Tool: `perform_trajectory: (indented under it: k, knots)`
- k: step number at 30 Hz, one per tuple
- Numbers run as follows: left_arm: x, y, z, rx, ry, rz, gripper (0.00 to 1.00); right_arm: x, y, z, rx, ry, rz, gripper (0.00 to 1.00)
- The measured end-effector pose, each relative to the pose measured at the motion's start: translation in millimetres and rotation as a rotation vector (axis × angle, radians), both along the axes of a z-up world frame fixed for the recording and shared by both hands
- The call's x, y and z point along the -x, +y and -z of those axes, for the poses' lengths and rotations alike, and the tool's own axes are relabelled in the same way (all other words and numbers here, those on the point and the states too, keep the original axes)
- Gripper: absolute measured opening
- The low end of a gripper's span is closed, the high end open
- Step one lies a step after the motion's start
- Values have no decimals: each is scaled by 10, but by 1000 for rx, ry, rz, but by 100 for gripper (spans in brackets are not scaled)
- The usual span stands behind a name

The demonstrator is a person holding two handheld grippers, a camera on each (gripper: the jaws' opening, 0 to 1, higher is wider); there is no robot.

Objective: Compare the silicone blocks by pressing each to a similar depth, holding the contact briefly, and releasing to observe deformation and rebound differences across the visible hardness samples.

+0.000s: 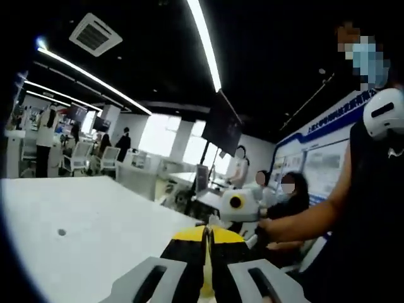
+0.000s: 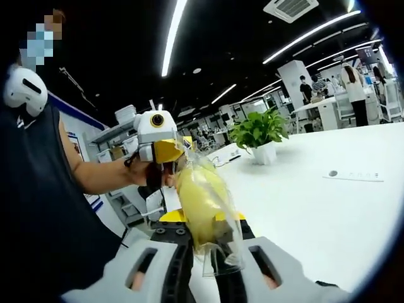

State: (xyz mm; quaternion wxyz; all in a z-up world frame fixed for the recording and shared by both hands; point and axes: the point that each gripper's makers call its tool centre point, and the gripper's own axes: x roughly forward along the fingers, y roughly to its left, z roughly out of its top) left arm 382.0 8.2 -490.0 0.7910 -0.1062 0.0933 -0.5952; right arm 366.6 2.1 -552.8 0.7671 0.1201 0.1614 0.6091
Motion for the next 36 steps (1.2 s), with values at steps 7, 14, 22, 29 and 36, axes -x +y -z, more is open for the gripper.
perform_trajectory:
  k: [7,14,22,29,36]
  knots:
    - [34,-7,31,-9,62,2,0,35,-13,27,16,10,-11,4]
    - [46,-25,85,-51,36,-5,0,56,-36,69,48,21,-20,3]
    - [33,-52,167,-95,43,-12,0,87,-61,142,72,40,-29,3]
    - [15,-108,214,-107,42,-16,0,79,-141,165,106,48,-25,4]
    - [-11,-184,47,0,71,-50,0,-38,-236,32,44,-44,41,9]
